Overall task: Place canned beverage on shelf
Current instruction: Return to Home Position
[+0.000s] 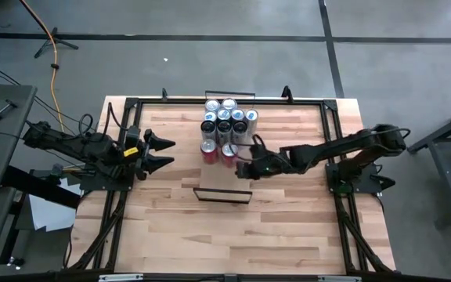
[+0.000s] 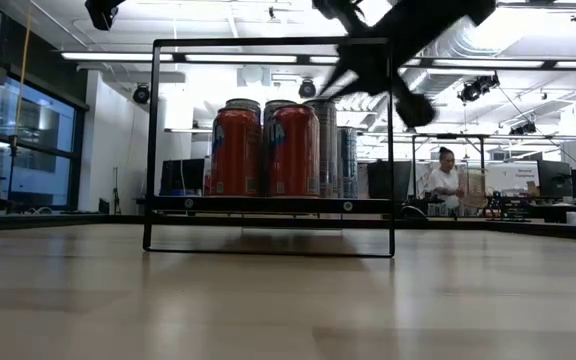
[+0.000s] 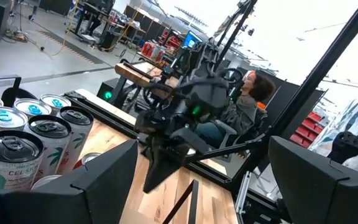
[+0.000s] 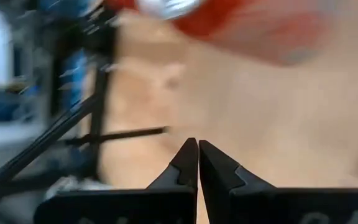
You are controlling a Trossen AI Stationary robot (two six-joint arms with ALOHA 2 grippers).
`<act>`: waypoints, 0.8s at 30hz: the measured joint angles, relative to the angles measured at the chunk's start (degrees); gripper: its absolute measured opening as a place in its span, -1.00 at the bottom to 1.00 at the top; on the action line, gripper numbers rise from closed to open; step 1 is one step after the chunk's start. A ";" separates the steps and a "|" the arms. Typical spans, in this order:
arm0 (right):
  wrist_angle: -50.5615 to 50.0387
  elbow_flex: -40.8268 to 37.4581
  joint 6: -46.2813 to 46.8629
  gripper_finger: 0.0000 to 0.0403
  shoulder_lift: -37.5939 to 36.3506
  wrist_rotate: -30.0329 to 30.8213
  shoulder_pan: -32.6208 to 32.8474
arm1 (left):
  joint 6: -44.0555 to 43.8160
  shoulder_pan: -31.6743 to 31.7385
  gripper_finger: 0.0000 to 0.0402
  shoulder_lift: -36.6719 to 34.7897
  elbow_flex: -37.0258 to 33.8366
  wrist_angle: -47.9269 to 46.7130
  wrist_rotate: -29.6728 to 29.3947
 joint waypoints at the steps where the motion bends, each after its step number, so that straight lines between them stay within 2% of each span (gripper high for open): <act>1: -3.00 0.00 1.50 -1.00 -0.56 2.14 0.45 | 0.01 0.00 0.59 0.00 0.00 0.01 0.00; 5: -9.90 -0.04 7.81 -1.00 -0.92 9.79 1.27 | 0.01 0.00 0.59 0.00 -0.01 0.10 -0.07; 11: -4.74 -0.04 12.61 -1.00 1.41 20.26 1.00 | -0.48 0.00 0.59 0.01 0.00 0.29 -0.23; 24: 2.52 -0.04 12.50 -1.00 5.38 20.48 -0.42 | -0.91 0.00 0.59 0.00 -0.01 0.62 -0.35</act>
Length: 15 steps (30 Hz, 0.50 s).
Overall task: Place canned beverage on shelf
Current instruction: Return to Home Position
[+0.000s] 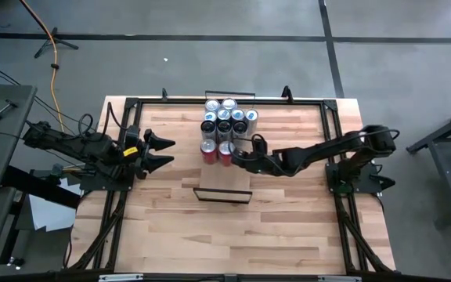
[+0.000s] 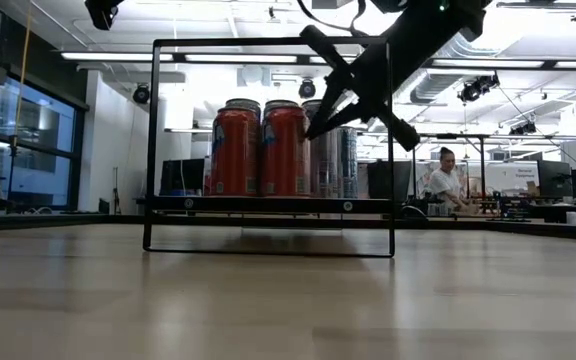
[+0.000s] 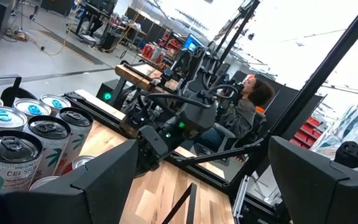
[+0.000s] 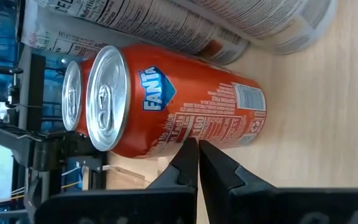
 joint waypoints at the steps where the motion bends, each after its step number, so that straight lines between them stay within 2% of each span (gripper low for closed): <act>1: 0.64 0.00 -0.04 -1.00 0.34 -0.04 0.00 | -0.02 0.00 0.59 0.00 0.02 0.00 0.00; 12: 1.76 0.00 -1.27 -1.00 1.04 -0.55 -0.37 | -0.03 0.00 0.59 0.00 0.01 -0.02 -0.18; 15: 1.42 -0.07 -5.36 -1.00 -0.38 -2.70 -0.37 | -0.05 0.00 0.59 0.00 0.02 -0.01 -0.36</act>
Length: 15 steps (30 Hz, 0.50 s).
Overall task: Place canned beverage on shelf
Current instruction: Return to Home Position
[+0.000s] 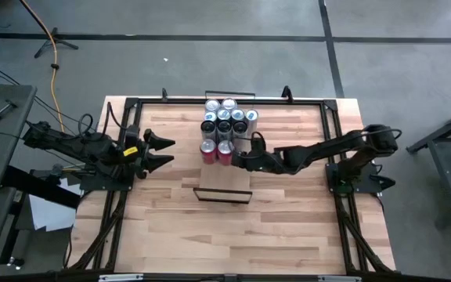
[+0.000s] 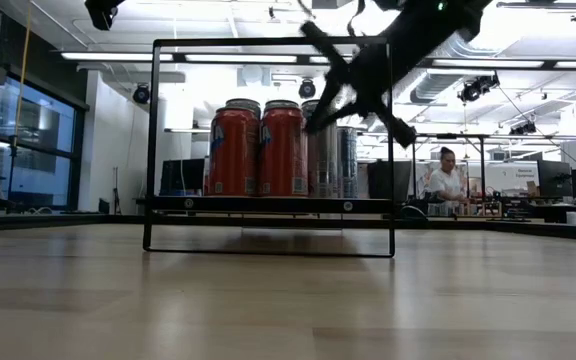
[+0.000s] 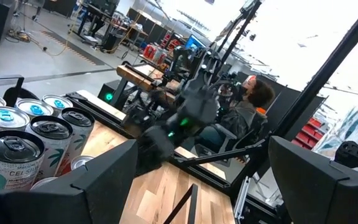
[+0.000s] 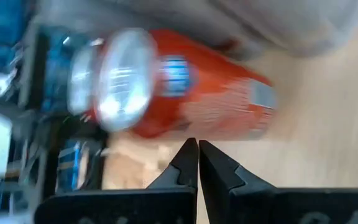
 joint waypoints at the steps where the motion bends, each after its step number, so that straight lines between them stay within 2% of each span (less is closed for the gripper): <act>1: -0.12 0.00 -2.31 -1.00 -1.23 -0.58 0.00 | -0.22 0.00 0.59 0.00 0.00 0.01 -0.30; 4: -1.19 0.01 -10.30 -1.00 -6.50 -2.90 0.00 | -0.77 0.71 0.59 -0.10 1.00 -0.15 -0.89; 10: -1.56 0.02 -30.97 -1.00 -20.70 -2.37 0.00 | 5.18 3.99 0.55 -0.26 4.80 0.04 0.12; 13: -1.57 0.04 -39.34 -1.00 -27.18 -0.75 0.00 | 6.55 5.72 0.37 -0.26 5.49 0.04 3.31; 15: -1.59 0.05 -44.94 -1.00 -30.82 -0.61 -0.02 | 6.90 6.85 0.14 -0.33 4.95 0.08 4.64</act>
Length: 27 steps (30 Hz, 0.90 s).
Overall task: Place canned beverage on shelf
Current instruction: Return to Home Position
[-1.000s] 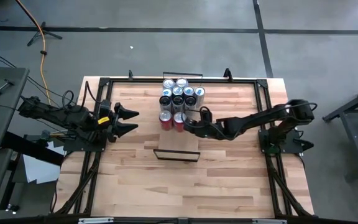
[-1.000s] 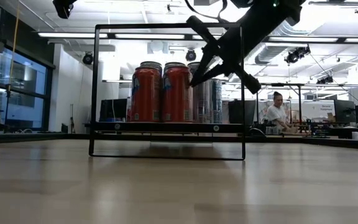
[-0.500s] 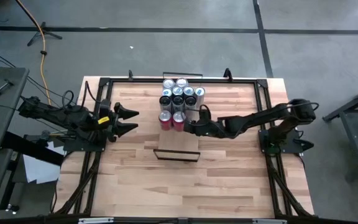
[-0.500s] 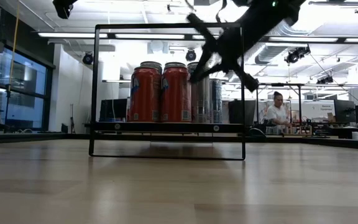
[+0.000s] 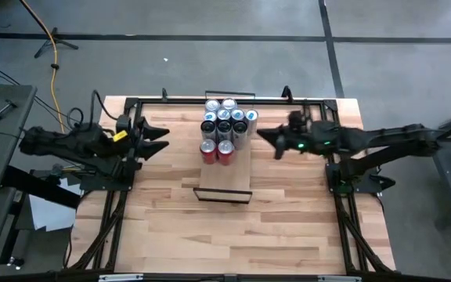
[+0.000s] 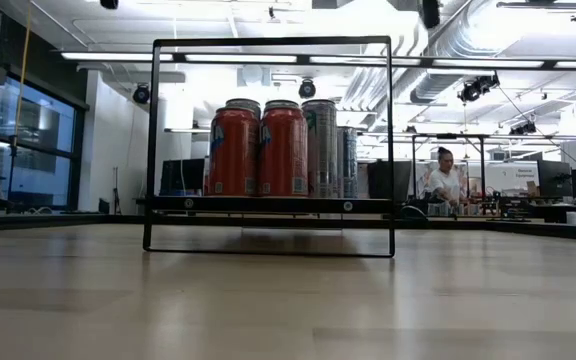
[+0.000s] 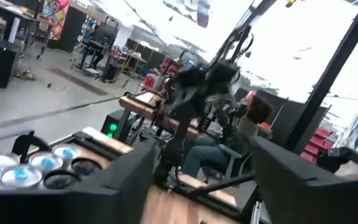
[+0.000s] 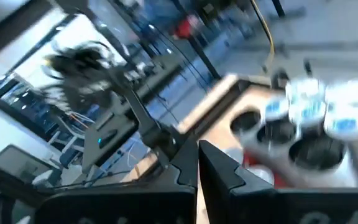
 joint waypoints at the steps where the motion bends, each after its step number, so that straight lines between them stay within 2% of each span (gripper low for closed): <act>1: -0.02 0.01 -2.62 -1.00 -1.54 -0.04 0.02 | -0.18 0.42 0.01 0.01 -0.58 0.01 0.40; 5: -0.04 0.01 -9.05 -1.00 -6.53 -0.97 0.02 | -0.48 1.80 -0.69 0.11 -2.82 -0.06 1.37; 7: -0.11 0.01 -10.83 -1.00 -8.14 -1.12 0.02 | -0.52 2.52 -0.92 0.09 -3.99 1.99 2.22; 13: -1.11 0.01 -12.00 -1.00 -9.92 -4.84 0.02 | 0.59 7.46 -0.98 1.09 -9.21 13.75 7.14; 16: -1.89 0.01 -11.31 -1.00 -10.07 -7.17 0.02 | -0.93 10.80 -0.98 1.27 -12.05 15.29 10.25; 21: -6.73 0.01 -11.26 -1.00 -10.21 -9.47 0.02 | -2.43 14.12 -1.00 -1.93 -16.71 16.70 10.65; 27: -10.02 0.01 -9.76 -1.00 -10.33 -10.10 0.02 | -4.38 14.37 -1.00 -8.39 -23.62 18.71 10.27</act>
